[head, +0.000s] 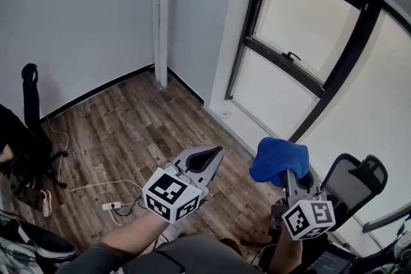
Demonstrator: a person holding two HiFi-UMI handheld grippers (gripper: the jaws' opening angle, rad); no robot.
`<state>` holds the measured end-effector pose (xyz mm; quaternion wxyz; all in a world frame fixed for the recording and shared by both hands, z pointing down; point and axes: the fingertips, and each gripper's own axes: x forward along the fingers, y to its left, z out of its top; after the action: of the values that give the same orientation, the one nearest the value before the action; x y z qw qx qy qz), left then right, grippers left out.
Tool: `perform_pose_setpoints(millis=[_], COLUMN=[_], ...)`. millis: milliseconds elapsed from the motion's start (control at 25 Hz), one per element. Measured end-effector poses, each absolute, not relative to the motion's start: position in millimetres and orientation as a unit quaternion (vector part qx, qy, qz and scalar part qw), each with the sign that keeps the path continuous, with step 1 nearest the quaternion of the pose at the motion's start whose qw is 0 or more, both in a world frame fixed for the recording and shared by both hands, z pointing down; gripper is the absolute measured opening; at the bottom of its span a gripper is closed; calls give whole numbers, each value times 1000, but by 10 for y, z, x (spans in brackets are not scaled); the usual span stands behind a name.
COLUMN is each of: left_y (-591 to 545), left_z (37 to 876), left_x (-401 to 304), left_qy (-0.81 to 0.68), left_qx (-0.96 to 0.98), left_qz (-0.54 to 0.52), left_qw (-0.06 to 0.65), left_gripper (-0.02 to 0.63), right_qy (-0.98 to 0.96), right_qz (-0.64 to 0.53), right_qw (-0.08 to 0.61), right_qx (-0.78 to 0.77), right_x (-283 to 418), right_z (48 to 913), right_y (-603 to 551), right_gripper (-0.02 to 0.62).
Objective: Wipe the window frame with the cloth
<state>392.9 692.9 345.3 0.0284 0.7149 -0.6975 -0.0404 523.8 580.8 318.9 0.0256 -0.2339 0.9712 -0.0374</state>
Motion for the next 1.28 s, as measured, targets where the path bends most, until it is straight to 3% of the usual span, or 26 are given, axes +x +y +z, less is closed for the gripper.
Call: perform_pose_setpoints(millis=[480,1280], left_y=[6542,4361], left_z=[3505,3325], left_x=[3427,2996], left_qy=[-686,-687], left_qx=[726,727], left_qz=[-32,-3], left_qw=[18,-5], left_gripper=[8,8], right_qy=[970,972], right_qz=[-30,-45], right_qw=[12,43], right_qx=[-243,-225], right_x=[4752,4307], right_z=[3270,3239], right_y=[5397,3204], right_gripper=[117,117])
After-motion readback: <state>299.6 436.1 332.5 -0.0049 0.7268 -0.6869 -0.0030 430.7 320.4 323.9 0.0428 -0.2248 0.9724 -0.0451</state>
